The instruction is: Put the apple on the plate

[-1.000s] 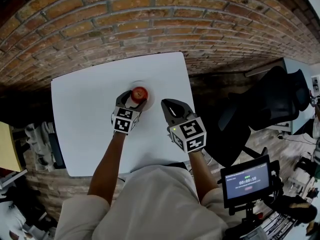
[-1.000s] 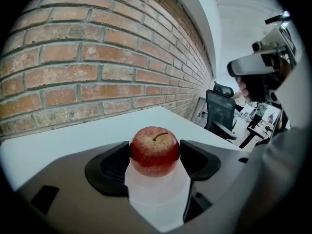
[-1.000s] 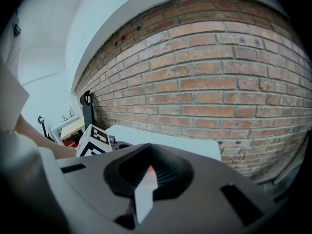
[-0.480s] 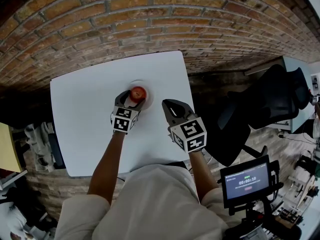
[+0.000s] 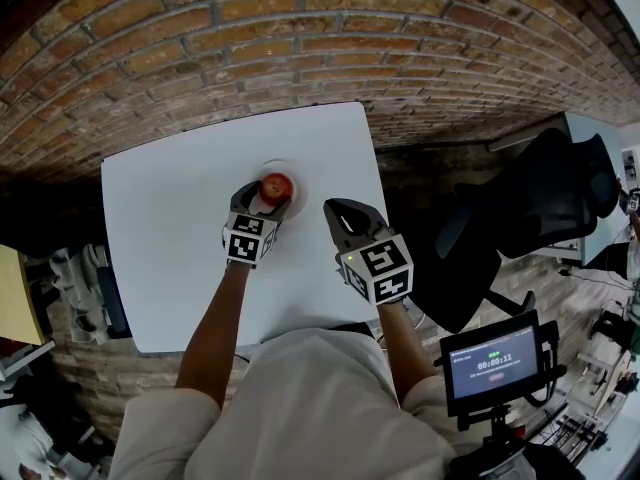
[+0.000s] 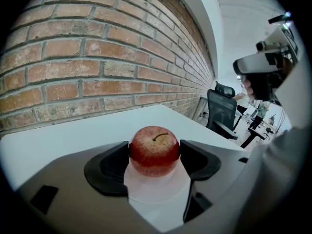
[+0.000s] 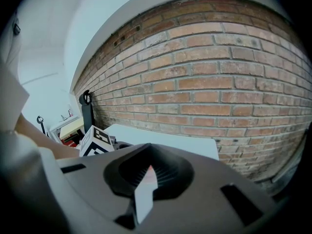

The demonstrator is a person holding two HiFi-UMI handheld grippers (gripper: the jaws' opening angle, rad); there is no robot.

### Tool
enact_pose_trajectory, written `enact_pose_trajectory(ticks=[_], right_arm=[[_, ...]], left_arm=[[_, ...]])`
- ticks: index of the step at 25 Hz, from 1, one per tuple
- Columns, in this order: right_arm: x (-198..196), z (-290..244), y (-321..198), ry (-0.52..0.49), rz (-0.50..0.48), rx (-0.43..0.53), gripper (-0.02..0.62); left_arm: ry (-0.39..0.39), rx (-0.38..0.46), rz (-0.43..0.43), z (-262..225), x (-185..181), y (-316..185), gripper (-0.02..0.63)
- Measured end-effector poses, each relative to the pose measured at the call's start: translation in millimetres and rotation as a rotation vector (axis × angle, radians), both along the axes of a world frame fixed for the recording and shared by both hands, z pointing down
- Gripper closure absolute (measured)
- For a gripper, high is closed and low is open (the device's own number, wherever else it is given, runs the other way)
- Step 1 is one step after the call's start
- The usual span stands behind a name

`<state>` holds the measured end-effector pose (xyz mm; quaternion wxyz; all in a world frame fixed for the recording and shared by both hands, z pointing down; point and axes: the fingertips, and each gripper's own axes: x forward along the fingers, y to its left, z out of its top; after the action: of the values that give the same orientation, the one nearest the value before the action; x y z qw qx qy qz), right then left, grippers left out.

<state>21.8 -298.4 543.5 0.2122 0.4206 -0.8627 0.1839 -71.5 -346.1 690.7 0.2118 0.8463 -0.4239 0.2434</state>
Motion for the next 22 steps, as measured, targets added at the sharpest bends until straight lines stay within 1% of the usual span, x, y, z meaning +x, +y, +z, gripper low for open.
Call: enact_pose_trajectory(ticks=[5,11,22], right_arm=[[3.1,-0.3,1.8,-0.001,0.007,-0.007,0.594],[8.9,0.5,4.7,-0.013,0.015,-0.013,0.594],[11.4,-2.3,6.8,-0.018,0.023,-0.016,0.594]], left_arm=[[0.006,-0.007,0.0,0.0,2.9,1.8,0.276],[-0.019,-0.01,-0.002,2.8,4.7,3.6,0.276],[-0.008,-0.014,-0.005,-1.0,5.7,6.4,0.275]])
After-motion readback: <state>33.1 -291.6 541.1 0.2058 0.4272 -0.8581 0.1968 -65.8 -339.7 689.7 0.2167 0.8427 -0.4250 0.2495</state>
